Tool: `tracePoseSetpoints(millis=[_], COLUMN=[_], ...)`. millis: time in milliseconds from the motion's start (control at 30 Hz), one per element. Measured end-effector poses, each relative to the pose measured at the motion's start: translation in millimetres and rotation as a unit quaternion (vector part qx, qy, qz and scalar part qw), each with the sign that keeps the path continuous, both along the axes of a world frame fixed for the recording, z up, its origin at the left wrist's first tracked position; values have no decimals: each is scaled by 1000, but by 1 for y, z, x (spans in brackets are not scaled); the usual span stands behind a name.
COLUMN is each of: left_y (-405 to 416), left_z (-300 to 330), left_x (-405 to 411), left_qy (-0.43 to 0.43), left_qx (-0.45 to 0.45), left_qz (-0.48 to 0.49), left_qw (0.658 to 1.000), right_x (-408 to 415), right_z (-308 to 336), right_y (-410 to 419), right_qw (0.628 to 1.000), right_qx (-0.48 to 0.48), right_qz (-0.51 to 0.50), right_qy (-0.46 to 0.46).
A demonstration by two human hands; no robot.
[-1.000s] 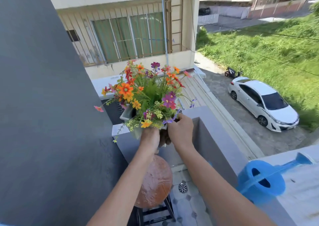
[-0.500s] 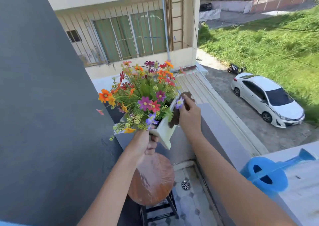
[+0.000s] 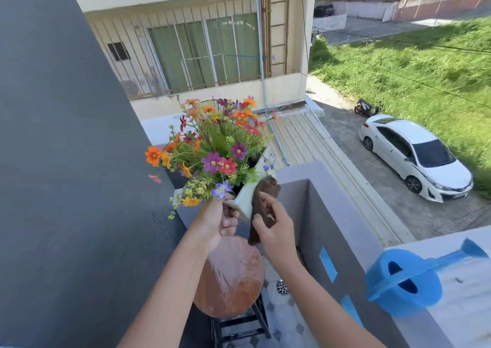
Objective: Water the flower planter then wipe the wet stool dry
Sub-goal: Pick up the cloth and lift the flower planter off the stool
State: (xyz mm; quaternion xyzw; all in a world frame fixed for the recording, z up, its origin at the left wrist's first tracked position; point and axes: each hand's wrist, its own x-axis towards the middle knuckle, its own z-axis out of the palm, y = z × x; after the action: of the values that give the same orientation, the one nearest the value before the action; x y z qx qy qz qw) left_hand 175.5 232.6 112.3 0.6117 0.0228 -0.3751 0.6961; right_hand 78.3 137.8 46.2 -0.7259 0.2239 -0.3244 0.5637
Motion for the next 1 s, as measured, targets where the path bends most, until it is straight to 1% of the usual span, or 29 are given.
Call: tracePoseSetpoints(millis=[100, 200, 300, 367, 433, 567, 667, 767, 900, 1000], left_y=[-2, -1, -2, -1, 3, 16, 26, 36, 42, 44], left_z=[-6, -10, -10, -9, -11, -17, -23, -26, -34, -46], left_x=[0, 2, -3, -5, -3, 2, 15, 30, 51, 60], left_qy=[7, 9, -11, -16, -12, 6, 28, 48, 21, 10], left_qx=[-13, -18, -1, -5, -12, -9, -31, -47, -1, 20], left_qz=[17, 20, 14, 10, 12, 12, 19, 18, 27, 19], left_qw=[1000, 1000, 1000, 1000, 1000, 1000, 999, 998, 999, 1000], right_x=[5, 9, 18, 25, 34, 53, 64, 70, 59, 61], right_z=[1, 15, 32, 40, 38, 23, 14, 6, -6, -23], right_y=[-4, -5, -8, -12, -21, -40, -31, -6, 27, 33], right_qw=[999, 998, 996, 995, 995, 999, 999, 999, 996, 994], right_qx=[50, 63, 41, 23, 10, 17, 33, 41, 48, 33], right_qz=[-12, -10, 16, 26, 23, -20, -27, -3, 57, 75], right_qy=[2, -27, -72, -92, -96, -46, -17, 6, 48, 71])
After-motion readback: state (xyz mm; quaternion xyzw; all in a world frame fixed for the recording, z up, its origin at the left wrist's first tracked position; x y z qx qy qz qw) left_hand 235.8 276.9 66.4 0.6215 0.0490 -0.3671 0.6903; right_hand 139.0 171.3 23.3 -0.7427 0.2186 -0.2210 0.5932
